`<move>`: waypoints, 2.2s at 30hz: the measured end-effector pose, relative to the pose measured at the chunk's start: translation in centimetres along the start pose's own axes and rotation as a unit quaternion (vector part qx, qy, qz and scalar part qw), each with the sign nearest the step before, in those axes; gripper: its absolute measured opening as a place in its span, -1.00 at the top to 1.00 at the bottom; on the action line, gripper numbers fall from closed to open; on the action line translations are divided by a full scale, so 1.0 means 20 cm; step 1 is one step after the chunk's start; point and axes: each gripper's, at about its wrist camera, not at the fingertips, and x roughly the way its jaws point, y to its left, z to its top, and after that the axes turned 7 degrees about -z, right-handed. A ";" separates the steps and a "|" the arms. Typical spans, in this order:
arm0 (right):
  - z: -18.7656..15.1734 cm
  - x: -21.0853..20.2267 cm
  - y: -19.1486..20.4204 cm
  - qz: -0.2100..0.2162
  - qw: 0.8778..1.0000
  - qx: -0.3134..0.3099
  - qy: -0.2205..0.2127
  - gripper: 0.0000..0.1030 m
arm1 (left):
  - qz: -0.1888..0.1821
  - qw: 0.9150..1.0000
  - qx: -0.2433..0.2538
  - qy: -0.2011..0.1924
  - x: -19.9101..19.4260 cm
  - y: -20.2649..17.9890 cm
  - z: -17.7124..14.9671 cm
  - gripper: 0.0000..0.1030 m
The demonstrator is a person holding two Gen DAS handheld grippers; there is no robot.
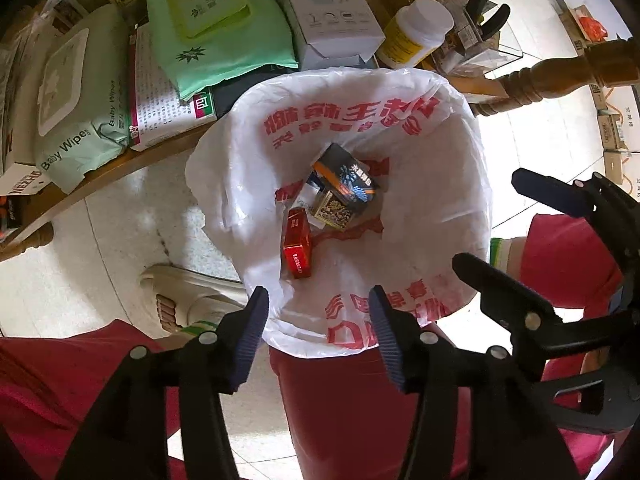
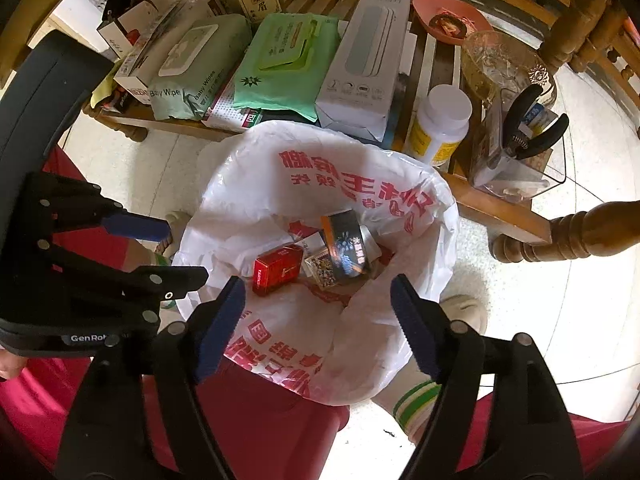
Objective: Collect trash
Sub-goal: 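Move both tools back up over the remaining items on the table, then grasp the white crumpled tissue with the left tool while the right tool grasps the clear plastic cup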
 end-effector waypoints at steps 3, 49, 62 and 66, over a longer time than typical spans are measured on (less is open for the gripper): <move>0.00 -0.01 0.00 -0.002 1.000 -0.003 -0.002 -0.42 | 0.007 1.000 0.003 -0.002 0.00 -0.01 0.00 -0.05; 0.61 -2.07 -0.10 -0.002 0.977 0.041 -0.211 -0.87 | 0.125 0.969 0.093 -0.193 -2.22 -0.15 -0.02 -0.79; 0.79 -2.07 0.04 -0.021 0.972 -0.075 -0.221 -0.87 | 0.127 0.976 0.094 -0.151 -2.14 -0.05 0.26 -0.79; 0.84 -2.04 0.07 -0.014 0.970 -0.107 -0.218 -0.87 | 0.133 0.976 0.106 -0.138 -2.09 -0.04 0.32 -0.79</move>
